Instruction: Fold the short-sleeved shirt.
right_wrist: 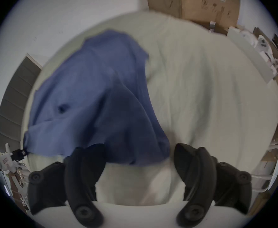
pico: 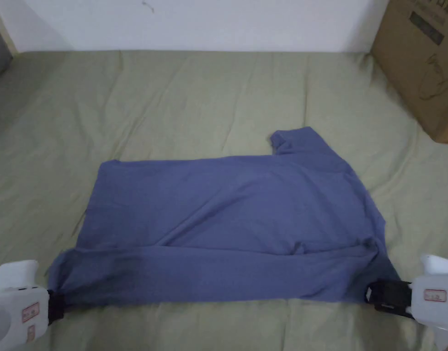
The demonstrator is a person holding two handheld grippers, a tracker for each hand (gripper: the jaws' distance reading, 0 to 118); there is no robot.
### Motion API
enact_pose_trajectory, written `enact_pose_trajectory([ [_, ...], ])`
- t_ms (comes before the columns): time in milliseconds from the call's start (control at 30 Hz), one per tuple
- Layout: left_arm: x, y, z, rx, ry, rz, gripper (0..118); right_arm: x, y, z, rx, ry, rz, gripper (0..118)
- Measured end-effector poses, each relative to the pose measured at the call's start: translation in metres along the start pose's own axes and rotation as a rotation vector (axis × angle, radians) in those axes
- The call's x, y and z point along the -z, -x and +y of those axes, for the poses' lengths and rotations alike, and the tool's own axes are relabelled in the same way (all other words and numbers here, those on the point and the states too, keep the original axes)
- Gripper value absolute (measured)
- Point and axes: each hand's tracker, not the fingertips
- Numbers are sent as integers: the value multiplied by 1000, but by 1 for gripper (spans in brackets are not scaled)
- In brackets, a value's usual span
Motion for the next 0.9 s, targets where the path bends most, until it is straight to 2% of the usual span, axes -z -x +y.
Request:
enact_pose_trajectory([
  [67, -2, 1, 1, -9, 3, -9, 6, 14, 3, -1, -54, 27, -47, 79],
  [100, -3, 1, 2, -10, 7, -10, 6, -1, 11, 0, -71, 3, -44, 79],
  [133, -5, 0, 3, -5, 5, -10, 6, -14, 15, 0, -127, -5, -51, 65],
  [167, -7, -1, 4, -4, -1, -9, 6, -20, 17, -1, -157, -9, -53, 40],
  [200, -7, 1, 4, -3, -2, -11, 6, -24, 16, 0, -139, 11, 2, 8],
  [233, -8, 0, 5, 6, -2, -8, 6, -27, 17, 1, -121, 14, -19, 8],
  [300, -14, -1, 7, 25, -23, -12, 6, -30, 14, 1, -135, 8, -15, 8],
  [367, -22, 1, 9, 26, -32, -17, 6, -34, 11, 4, -49, 13, 12, 8],
  [600, -54, 20, -6, 31, -46, -43, 6, -83, -2, -29, -96, -26, 19, 7],
  [800, -46, 23, -54, 69, 21, -12, 6, -66, -21, -90, -56, 33, 10, 8],
  [833, -42, 23, -57, 65, 26, -16, 13, -64, -20, -95, -46, 15, 28, 11],
  [867, -40, 21, -58, 63, 32, -13, 30, -65, -17, -96, -38, -2, 17, 25],
  [900, -42, 18, -56, 64, 37, -9, 54, -69, -13, -94, -40, -20, -3, 48],
])
